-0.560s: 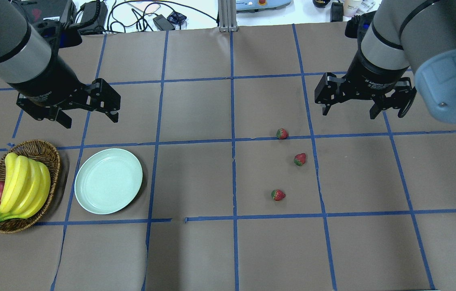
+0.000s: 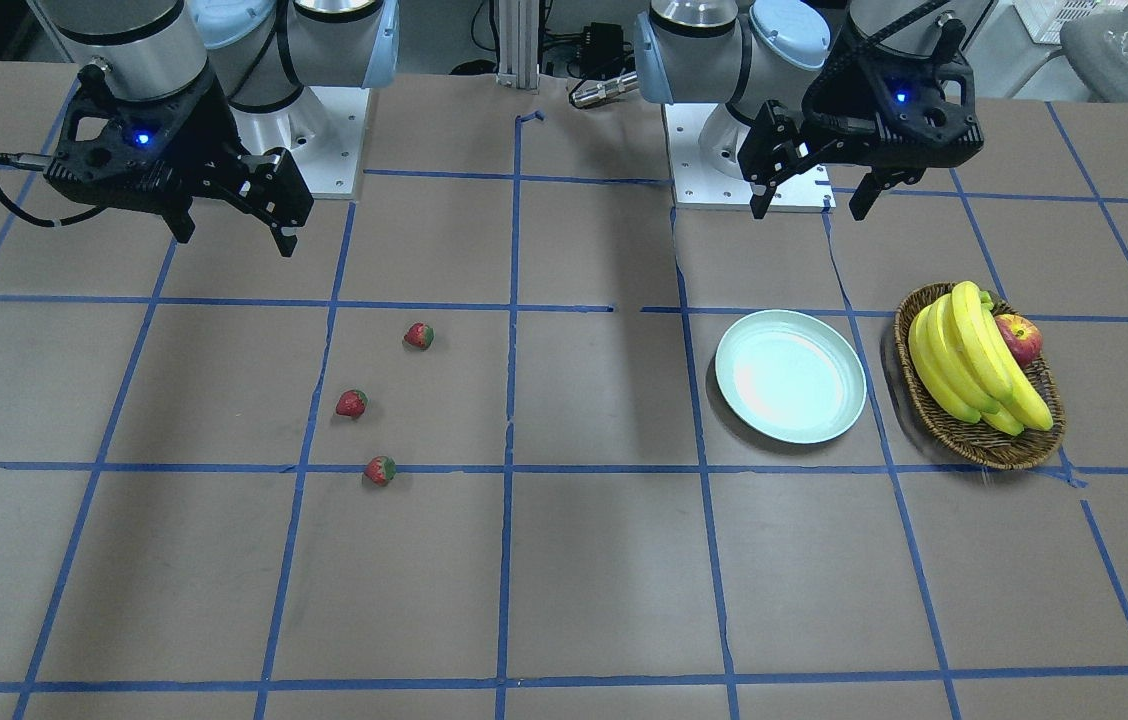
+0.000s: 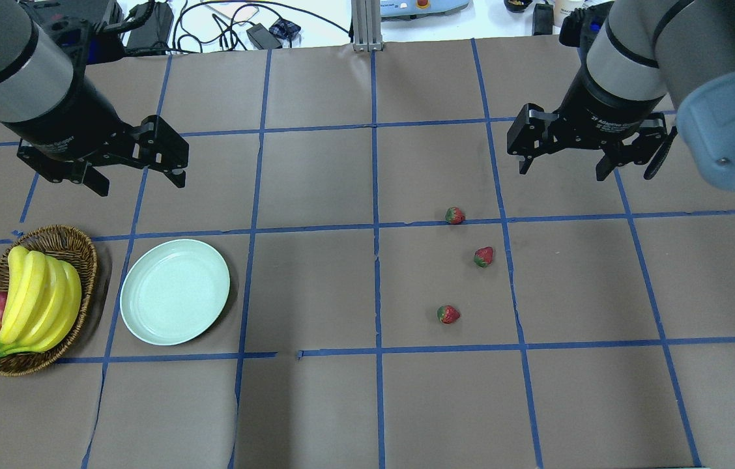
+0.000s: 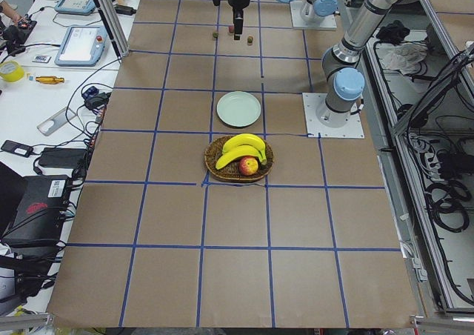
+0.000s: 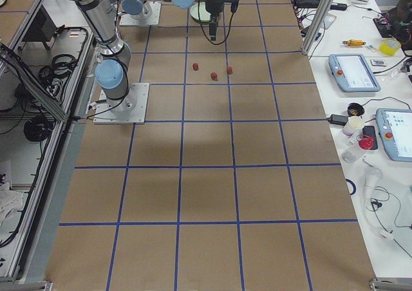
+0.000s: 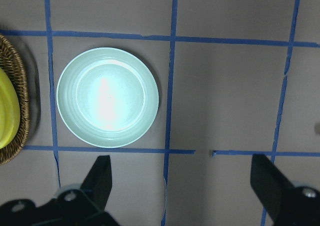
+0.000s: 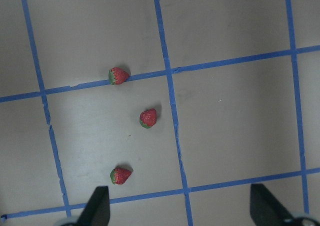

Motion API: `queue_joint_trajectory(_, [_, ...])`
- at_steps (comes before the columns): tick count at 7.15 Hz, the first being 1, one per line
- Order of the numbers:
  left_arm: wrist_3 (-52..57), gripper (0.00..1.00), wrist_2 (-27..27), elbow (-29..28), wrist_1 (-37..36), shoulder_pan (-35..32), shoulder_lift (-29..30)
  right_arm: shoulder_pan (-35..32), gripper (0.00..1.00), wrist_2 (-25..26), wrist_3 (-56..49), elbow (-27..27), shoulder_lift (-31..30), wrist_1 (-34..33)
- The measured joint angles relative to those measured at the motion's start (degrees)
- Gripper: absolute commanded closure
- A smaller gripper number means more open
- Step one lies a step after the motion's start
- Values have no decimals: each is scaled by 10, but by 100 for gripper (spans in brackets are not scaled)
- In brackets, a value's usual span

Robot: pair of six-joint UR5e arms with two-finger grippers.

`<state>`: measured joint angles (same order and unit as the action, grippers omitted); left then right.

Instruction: Collect all strawberries into plate

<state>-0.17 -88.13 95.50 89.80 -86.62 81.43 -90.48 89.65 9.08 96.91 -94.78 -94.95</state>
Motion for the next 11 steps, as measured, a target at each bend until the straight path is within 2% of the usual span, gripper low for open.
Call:
queue_joint_trajectory(6, [-2, 0, -3, -3, 3, -3, 0, 1, 0, 8, 8, 3, 14, 6])
queue_joint_trajectory(9, [4, 0, -25, -5, 3, -8, 3, -1, 0, 3, 10, 15, 19, 6])
queue_joint_trajectory(11, [13, 0, -22, -6, 3, -9, 4, -5, 0, 0, 38, 53, 50, -43])
